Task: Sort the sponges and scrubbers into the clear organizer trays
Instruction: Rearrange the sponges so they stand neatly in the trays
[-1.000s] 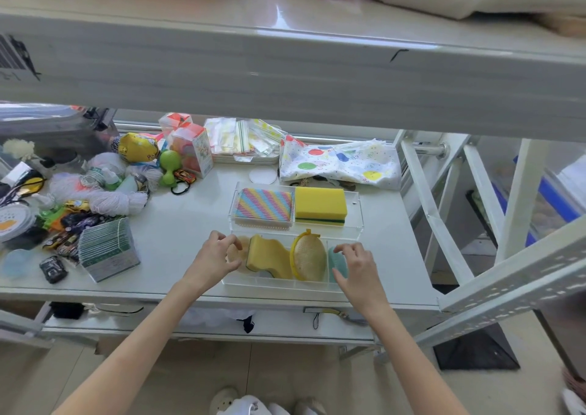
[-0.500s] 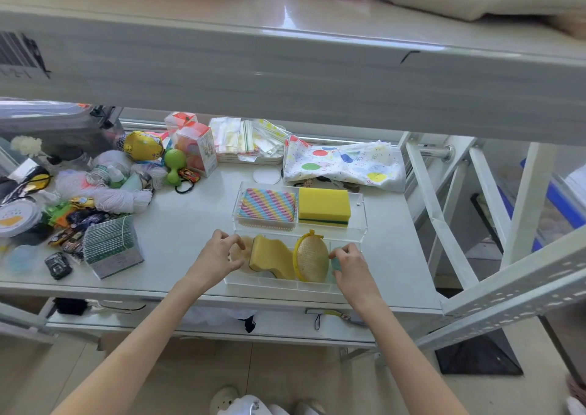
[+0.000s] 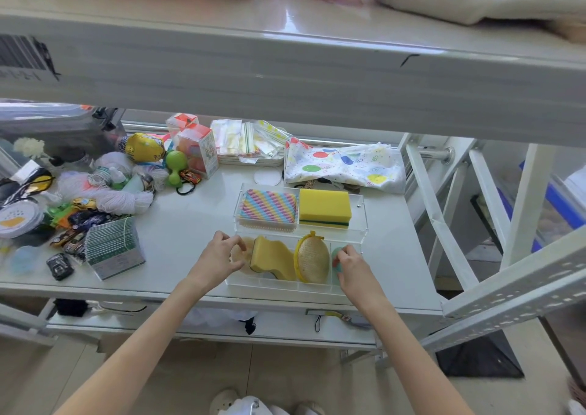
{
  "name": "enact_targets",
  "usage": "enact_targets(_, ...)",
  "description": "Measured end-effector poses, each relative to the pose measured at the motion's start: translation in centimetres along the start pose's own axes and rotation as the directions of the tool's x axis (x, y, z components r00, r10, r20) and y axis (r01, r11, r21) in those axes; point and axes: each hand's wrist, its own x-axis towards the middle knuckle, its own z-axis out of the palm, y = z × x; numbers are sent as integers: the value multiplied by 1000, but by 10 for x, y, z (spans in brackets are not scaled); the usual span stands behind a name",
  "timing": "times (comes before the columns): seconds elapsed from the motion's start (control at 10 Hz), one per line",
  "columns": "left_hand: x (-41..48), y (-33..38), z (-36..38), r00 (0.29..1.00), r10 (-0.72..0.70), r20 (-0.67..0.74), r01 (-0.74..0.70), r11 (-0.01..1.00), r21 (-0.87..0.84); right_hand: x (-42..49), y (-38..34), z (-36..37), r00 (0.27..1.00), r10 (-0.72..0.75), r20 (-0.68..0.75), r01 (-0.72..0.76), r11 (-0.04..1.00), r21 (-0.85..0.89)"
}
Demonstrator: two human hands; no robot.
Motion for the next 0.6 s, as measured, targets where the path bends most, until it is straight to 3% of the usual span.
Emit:
enact_targets(0.4,-5,4,-8,999,1,33,-2,999,33,-14,-3,-20,1000,-11,-3,11,999,-36)
enact_targets(0.6,-9,25,-31,995,95,-26,-94,995,30,-25,-17,-52,994,-72,-86,68,997,-47)
